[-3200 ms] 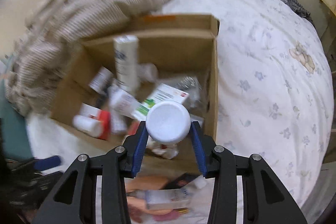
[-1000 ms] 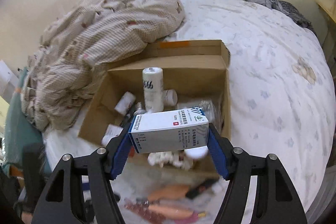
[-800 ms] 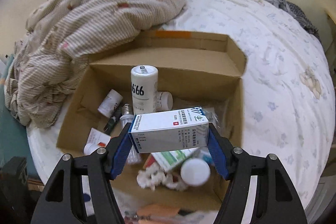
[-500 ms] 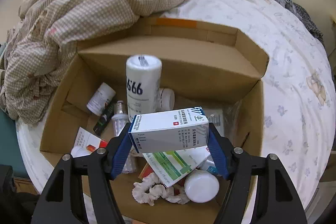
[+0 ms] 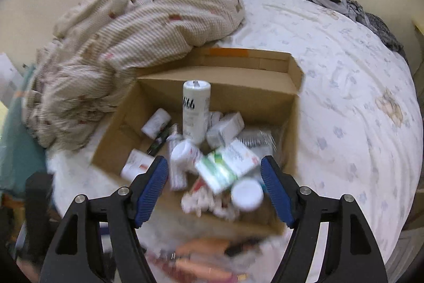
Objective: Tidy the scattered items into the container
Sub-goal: 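Lower the white-and-blue medicine box into the box and open the right gripper, then grasp the peach-handled clippers with the left gripper while the right grasps a white barcode pill bottle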
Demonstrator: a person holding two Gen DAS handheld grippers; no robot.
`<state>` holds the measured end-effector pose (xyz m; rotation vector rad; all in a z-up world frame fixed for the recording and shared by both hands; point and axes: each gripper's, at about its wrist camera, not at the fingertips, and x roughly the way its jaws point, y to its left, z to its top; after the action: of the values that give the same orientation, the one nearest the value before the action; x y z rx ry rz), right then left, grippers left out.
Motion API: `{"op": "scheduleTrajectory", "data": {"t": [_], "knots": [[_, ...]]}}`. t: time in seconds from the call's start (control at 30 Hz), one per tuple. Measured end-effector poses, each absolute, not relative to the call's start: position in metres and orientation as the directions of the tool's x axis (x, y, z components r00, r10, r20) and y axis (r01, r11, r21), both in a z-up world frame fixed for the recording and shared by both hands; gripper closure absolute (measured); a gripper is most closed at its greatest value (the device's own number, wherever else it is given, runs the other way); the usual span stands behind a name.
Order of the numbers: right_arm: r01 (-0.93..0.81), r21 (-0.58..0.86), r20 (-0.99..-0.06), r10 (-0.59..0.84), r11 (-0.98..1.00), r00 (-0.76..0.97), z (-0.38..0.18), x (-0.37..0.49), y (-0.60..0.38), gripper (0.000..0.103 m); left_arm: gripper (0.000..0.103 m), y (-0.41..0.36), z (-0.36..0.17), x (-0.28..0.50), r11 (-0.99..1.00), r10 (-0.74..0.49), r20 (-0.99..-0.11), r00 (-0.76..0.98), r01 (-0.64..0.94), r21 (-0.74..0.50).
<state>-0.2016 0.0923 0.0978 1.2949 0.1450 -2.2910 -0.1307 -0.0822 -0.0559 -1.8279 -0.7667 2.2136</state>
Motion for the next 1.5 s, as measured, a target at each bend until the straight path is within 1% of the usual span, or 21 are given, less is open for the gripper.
{"op": "scheduleTrajectory", "data": {"t": [0.1,0.17,0.33,0.47,0.57,0.67,0.7,0.73,0.8,0.87,0.9,0.93,1.03,1.1,1.13,1.2,1.23,1.3,1.37,1.5], "knots": [[0.432,0.202,-0.806,-0.399,-0.879,-0.436,0.107,-0.174,0.131,0.027,0.037,-0.078,-0.054,-0.13,-0.866,0.429,-0.872,-0.238,0.167,-0.471],[0.4,0.227,-0.81,-0.4,-0.888,-0.429,0.106,-0.163,0.149,0.027,0.037,-0.074,-0.054,-0.129,-0.872,0.425,-0.874,-0.235,0.15,-0.465],[0.339,0.271,-0.819,-0.401,-0.901,-0.412,0.088,-0.145,0.187,0.027,0.037,-0.063,-0.058,-0.129,-0.894,0.403,-0.889,-0.217,0.114,-0.433],[0.273,0.301,-0.837,-0.39,-0.914,-0.383,0.059,-0.142,0.214,0.027,0.037,-0.037,-0.057,-0.13,-0.92,0.386,-0.901,-0.196,-0.004,-0.393],[0.198,0.346,-0.846,-0.397,-0.917,-0.357,0.043,-0.145,0.229,0.027,0.037,-0.005,-0.056,-0.135,-0.942,0.329,-0.924,-0.193,-0.142,-0.305],[0.199,0.362,-0.835,-0.412,-0.911,-0.365,0.047,-0.148,0.23,0.027,0.037,0.022,-0.062,-0.144,-0.945,0.279,-0.941,-0.194,-0.23,-0.233],[0.202,0.365,-0.83,-0.416,-0.909,-0.371,0.05,-0.149,0.231,0.027,0.038,0.031,-0.067,-0.147,-0.942,0.266,-0.947,-0.181,-0.258,-0.216],[0.202,0.372,-0.823,-0.422,-0.906,-0.381,0.053,-0.15,0.232,0.027,0.041,0.041,-0.072,-0.151,-0.938,0.251,-0.953,-0.17,-0.285,-0.197],[0.196,0.377,-0.816,-0.425,-0.905,-0.392,0.055,-0.151,0.235,0.027,0.044,0.056,-0.086,-0.156,-0.934,0.194,-0.969,-0.153,-0.33,-0.135],[0.19,0.366,-0.824,-0.413,-0.911,-0.388,0.051,-0.154,0.237,0.027,0.045,0.062,-0.093,-0.163,-0.937,0.161,-0.972,-0.172,-0.335,-0.096],[0.187,0.358,-0.831,-0.404,-0.915,-0.382,0.048,-0.157,0.236,0.027,0.053,0.063,-0.096,-0.165,-0.939,0.149,-0.974,-0.173,-0.334,-0.084],[0.177,0.351,-0.844,-0.392,-0.92,-0.366,0.04,-0.16,0.236,0.027,0.063,0.065,-0.1,-0.167,-0.939,0.136,-0.976,-0.172,-0.336,-0.071],[0.15,0.345,-0.875,-0.376,-0.926,-0.306,0.016,-0.17,0.234,0.027,0.065,0.068,-0.106,-0.165,-0.931,0.102,-0.974,-0.202,-0.364,-0.022],[0.141,0.351,-0.888,-0.377,-0.926,-0.263,0.002,-0.177,0.23,0.027,0.068,0.069,-0.101,-0.163,-0.929,0.099,-0.971,-0.22,-0.371,-0.011],[0.151,0.335,-0.897,-0.364,-0.93,-0.252,-0.003,-0.179,0.226,0.027,0.073,0.068,-0.098,-0.162,-0.929,0.101,-0.968,-0.229,-0.369,-0.01],[0.212,0.25,-0.929,-0.296,-0.945,-0.222,-0.014,-0.183,0.211,0.026,0.078,0.062,-0.088,-0.16,-0.934,0.11,-0.961,-0.253,-0.356,-0.013],[0.269,0.182,-0.95,-0.24,-0.946,-0.2,-0.021,-0.183,0.2,0.024,0.079,0.059,-0.08,-0.157,-0.934,0.12,-0.956,-0.267,-0.356,-0.018],[0.359,0.107,-0.966,-0.183,-0.927,-0.184,-0.028,-0.179,0.185,0.023,0.079,0.052,-0.064,-0.151,-0.934,0.139,-0.946,-0.294,-0.357,-0.027],[0.44,0.024,-0.968,-0.131,-0.898,-0.215,-0.03,-0.174,0.172,0.023,0.079,0.046,-0.047,-0.142,-0.928,0.164,-0.934,-0.319,-0.371,-0.036],[0.514,-0.118,-0.948,-0.059,-0.85,-0.314,-0.032,-0.175,0.159,0.019,0.079,0.025,-0.015,-0.128,-0.932,0.218,-0.902,-0.373,-0.354,-0.079]]}}
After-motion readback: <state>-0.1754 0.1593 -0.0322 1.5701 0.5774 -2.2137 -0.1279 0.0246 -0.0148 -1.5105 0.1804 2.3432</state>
